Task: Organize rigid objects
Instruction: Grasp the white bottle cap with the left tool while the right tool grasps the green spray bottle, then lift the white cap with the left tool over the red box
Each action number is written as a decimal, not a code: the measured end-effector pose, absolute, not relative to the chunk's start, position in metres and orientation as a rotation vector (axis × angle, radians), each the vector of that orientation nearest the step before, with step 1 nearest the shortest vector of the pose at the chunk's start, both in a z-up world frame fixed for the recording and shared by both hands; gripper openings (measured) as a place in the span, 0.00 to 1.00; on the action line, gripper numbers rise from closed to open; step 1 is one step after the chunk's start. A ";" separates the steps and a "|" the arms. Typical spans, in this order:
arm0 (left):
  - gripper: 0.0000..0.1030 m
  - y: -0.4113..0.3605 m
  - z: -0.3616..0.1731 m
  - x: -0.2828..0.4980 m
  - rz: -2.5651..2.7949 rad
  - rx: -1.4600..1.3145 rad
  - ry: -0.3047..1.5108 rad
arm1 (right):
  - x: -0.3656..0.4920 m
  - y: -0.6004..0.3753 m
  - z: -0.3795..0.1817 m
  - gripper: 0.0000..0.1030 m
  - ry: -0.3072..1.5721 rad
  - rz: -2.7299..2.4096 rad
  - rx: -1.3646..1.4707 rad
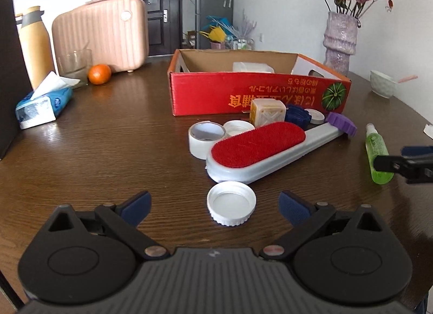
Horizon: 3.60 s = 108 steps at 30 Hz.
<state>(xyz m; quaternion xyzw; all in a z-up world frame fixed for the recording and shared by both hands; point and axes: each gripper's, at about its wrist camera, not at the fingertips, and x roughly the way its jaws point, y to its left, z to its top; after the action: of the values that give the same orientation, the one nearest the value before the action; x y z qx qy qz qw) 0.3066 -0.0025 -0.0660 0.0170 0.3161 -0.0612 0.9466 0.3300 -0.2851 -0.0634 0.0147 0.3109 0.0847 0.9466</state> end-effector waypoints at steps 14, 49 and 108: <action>0.40 -0.001 -0.071 0.313 -0.095 0.017 0.674 | 0.350 -0.296 -0.070 0.29 0.670 0.158 -0.026; 0.40 -0.022 0.014 0.209 -0.071 0.022 0.344 | 0.218 -0.324 0.003 0.29 0.368 0.221 0.070; 0.40 0.012 0.144 0.611 -0.223 0.085 0.751 | 0.590 -0.269 0.158 0.29 0.762 0.337 -0.148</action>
<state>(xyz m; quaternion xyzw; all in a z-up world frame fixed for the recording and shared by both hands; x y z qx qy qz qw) 0.6114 0.0122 0.1440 0.0415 0.3659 -0.1084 0.9234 0.5900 -0.2687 0.1576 -0.0720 0.3697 0.1635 0.9118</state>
